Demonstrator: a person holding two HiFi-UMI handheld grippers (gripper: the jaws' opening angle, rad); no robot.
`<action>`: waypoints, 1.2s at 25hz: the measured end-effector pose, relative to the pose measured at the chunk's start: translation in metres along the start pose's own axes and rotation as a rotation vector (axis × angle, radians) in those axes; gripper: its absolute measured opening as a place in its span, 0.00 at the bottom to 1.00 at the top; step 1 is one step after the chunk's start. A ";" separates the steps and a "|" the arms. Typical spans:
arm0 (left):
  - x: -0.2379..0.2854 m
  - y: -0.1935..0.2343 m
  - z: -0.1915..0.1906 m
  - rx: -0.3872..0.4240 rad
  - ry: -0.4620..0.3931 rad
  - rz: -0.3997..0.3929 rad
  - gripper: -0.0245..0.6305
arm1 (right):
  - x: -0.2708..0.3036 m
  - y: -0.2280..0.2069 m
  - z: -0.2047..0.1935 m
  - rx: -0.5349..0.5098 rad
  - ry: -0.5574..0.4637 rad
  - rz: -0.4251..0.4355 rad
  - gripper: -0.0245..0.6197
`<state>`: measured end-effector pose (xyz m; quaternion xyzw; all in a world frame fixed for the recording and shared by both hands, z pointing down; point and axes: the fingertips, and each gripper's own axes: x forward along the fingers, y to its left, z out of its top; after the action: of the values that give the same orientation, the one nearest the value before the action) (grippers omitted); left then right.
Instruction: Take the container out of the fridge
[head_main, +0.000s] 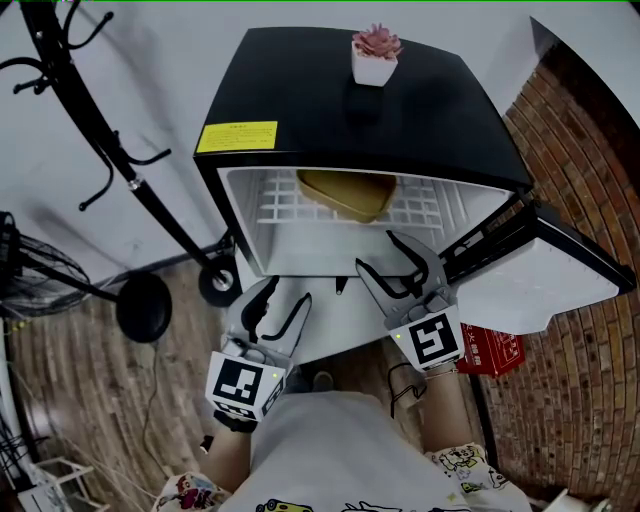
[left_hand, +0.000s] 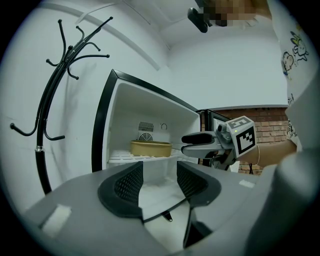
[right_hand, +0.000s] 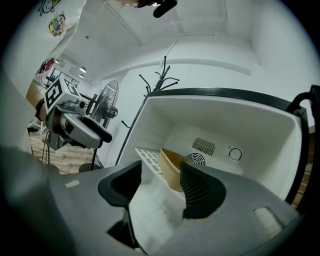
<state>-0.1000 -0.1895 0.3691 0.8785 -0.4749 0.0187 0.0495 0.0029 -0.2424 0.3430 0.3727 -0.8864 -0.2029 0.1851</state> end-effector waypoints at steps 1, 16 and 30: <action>0.000 0.000 0.000 -0.001 0.000 0.003 0.35 | 0.003 -0.001 0.000 -0.012 0.006 0.005 0.41; 0.000 0.004 -0.001 -0.012 -0.012 0.034 0.34 | 0.040 -0.006 -0.003 -0.150 0.046 0.049 0.41; 0.003 0.002 0.000 -0.021 -0.013 0.022 0.33 | 0.059 -0.007 -0.021 -0.281 0.173 0.098 0.41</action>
<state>-0.1000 -0.1930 0.3697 0.8728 -0.4848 0.0087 0.0556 -0.0217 -0.2952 0.3677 0.3155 -0.8471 -0.2830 0.3205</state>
